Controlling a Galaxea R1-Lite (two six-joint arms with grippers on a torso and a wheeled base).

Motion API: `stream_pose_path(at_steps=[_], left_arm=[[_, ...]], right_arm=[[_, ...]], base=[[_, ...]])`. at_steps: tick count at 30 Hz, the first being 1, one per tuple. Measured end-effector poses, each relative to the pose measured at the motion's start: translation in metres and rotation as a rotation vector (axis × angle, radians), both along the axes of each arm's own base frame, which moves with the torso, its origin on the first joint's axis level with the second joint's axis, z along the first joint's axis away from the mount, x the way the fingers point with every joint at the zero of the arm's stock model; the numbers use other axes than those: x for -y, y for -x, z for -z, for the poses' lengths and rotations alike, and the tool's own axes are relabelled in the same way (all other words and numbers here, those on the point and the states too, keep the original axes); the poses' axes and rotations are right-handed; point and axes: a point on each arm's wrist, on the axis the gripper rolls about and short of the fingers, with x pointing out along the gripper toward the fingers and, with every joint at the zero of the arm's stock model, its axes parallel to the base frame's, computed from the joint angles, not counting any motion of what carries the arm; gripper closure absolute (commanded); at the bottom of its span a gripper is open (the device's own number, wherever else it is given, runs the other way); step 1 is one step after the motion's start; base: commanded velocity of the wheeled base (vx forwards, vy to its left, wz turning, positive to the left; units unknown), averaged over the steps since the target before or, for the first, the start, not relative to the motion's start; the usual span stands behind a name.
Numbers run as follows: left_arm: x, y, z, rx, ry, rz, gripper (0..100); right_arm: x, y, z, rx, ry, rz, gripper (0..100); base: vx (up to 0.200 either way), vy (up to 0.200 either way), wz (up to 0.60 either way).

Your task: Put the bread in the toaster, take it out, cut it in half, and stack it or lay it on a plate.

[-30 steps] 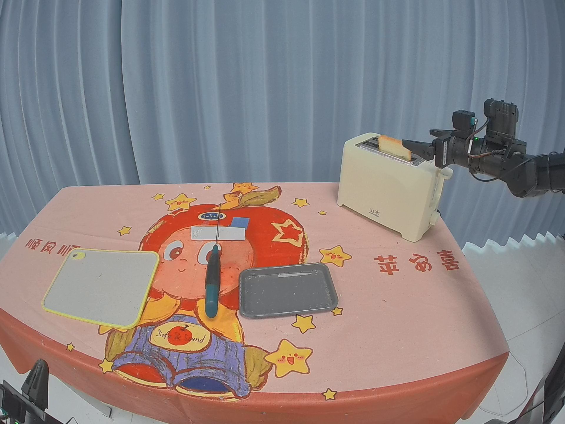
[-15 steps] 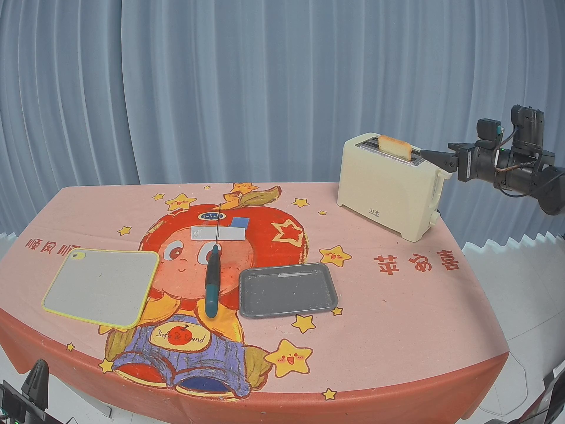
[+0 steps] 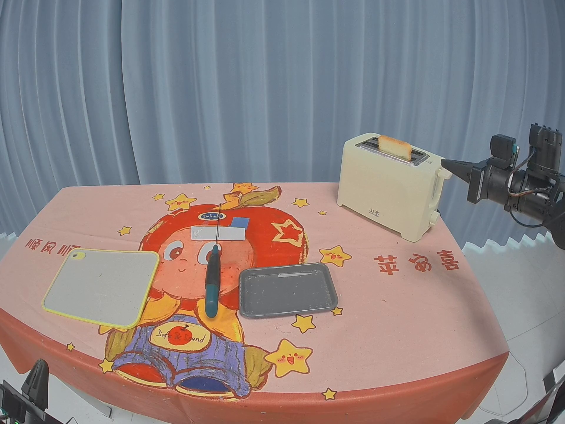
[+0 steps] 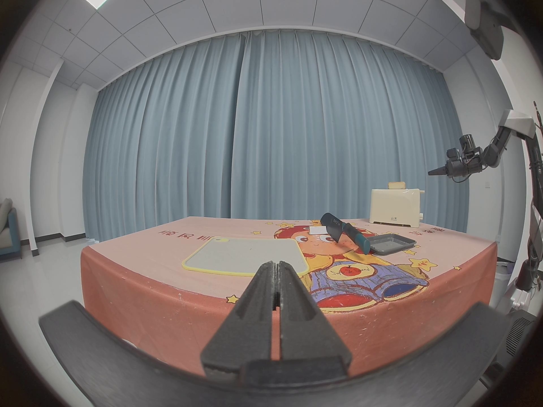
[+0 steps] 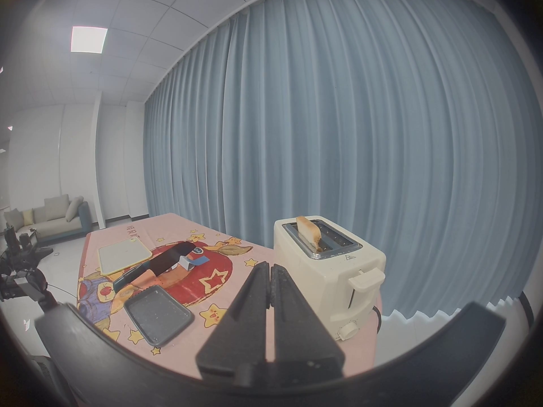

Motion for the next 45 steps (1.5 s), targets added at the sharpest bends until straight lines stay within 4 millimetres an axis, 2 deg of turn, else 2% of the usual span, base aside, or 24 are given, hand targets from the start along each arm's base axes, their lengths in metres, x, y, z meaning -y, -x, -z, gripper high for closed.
stream_pose_path(at_steps=[7,16,27,37,45], left_arm=[[0.0,0.0,0.0,0.0,0.0,0.0,100],[0.0,0.0,0.0,0.0,0.0,0.0,100],[0.0,0.0,0.0,0.0,0.0,0.0,100],[0.0,0.0,0.0,0.0,0.0,0.0,100],[0.0,0.0,0.0,0.0,0.0,0.0,100]], right_arm=[[-0.004,0.008,0.014,-0.018,-0.034,0.0,100],[-0.009,0.024,0.019,-0.028,-0.261,0.006,100],[-0.007,0.036,0.032,-0.04,-0.285,0.014,100],[-0.001,0.033,0.042,-0.077,-0.279,0.045,100],[0.006,0.023,0.061,-0.136,-0.259,0.074,100]], base=[[0.0,0.0,0.0],[0.0,0.0,0.0],[0.0,0.0,0.0],[0.0,0.0,0.0],[0.0,0.0,0.0]])
